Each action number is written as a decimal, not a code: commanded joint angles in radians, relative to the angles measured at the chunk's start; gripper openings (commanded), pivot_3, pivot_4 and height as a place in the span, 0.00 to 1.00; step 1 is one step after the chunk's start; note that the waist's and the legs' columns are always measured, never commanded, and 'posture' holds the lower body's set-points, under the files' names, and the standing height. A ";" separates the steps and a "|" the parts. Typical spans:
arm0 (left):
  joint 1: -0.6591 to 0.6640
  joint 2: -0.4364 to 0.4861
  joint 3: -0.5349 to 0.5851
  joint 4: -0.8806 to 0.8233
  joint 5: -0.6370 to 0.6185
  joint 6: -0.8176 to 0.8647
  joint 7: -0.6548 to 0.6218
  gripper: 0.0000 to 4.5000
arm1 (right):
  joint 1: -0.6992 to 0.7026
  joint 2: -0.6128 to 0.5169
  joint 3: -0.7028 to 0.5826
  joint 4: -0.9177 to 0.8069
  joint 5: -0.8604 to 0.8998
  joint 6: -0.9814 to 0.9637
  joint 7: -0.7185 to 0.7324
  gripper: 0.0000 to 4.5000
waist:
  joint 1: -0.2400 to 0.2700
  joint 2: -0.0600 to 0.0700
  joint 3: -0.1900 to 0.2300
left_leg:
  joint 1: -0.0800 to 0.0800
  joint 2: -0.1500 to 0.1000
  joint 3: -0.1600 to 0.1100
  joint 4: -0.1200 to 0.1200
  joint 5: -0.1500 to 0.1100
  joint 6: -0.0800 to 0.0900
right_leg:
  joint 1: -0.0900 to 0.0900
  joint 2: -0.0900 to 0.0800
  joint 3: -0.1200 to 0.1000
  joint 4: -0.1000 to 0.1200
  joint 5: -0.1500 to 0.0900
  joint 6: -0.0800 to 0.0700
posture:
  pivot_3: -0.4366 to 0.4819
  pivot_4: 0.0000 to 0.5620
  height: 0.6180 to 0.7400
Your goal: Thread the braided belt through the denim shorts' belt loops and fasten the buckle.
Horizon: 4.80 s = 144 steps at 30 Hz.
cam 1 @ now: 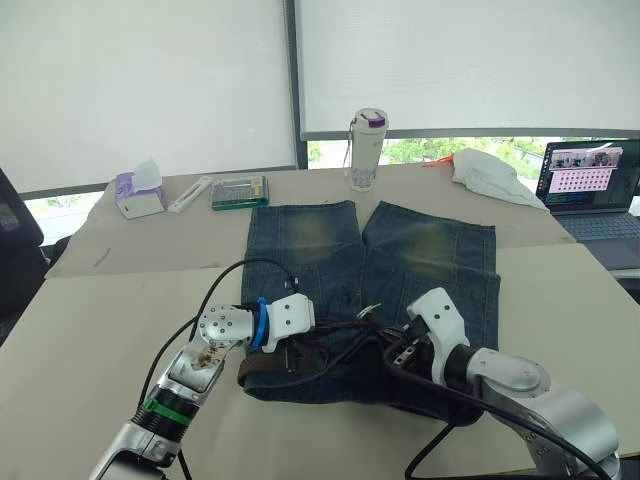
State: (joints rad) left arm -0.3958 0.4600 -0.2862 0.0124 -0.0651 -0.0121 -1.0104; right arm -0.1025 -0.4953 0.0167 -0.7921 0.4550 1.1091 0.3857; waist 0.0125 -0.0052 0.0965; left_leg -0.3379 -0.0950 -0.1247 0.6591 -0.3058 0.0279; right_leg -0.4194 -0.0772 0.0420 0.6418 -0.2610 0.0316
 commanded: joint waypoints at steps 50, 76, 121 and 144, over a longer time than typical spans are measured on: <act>-0.009 -0.059 0.006 -0.038 -0.004 -0.015 0.124 0.00 | -0.035 -0.017 0.060 -0.009 -0.012 -0.063 -0.009 0.01 | 0.000 0.000 0.000 | 0.000 0.000 0.000 0.000 0.000 0.000 | 0.000 0.000 0.000 0.000 0.000 0.000 | 0.48 0.27 1.00; -0.104 -0.092 -0.022 0.128 -0.039 -0.180 -0.049 0.00 | 0.073 -0.379 0.007 -0.163 -0.199 -0.249 0.119 0.45 | 0.004 -0.001 0.000 | 0.000 0.000 0.001 0.001 0.000 0.000 | 0.001 0.000 -0.001 -0.001 0.000 0.000 | 0.48 0.27 1.00; 0.134 0.221 -0.080 0.035 -0.142 0.251 -0.236 0.01 | 0.347 -0.527 -0.212 -0.169 -0.589 -0.513 0.299 0.00 | 0.026 0.004 -0.004 | 0.001 0.000 0.001 0.000 -0.001 0.001 | 0.003 0.000 0.001 -0.004 0.000 0.000 | 0.48 0.27 1.00; -0.119 0.084 0.141 -0.276 -0.556 0.718 -0.059 0.50 | -0.107 -0.625 -0.023 -0.001 -0.585 -0.626 0.498 0.00 | 0.023 0.000 -0.001 | 0.001 0.001 0.002 0.002 -0.002 0.003 | 0.005 0.000 0.000 -0.004 0.000 0.000 | 0.48 0.27 1.00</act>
State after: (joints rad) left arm -0.4962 0.5507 -0.1343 -0.2164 -0.6352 0.7203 -1.0926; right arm -0.1833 -1.1223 -0.0199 -0.7920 -0.1187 0.4746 0.8764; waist 0.0351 -0.0053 0.0953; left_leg -0.3366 -0.0944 -0.1221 0.6609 -0.3082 0.0306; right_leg -0.4140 -0.0771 0.0421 0.6370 -0.2611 0.0317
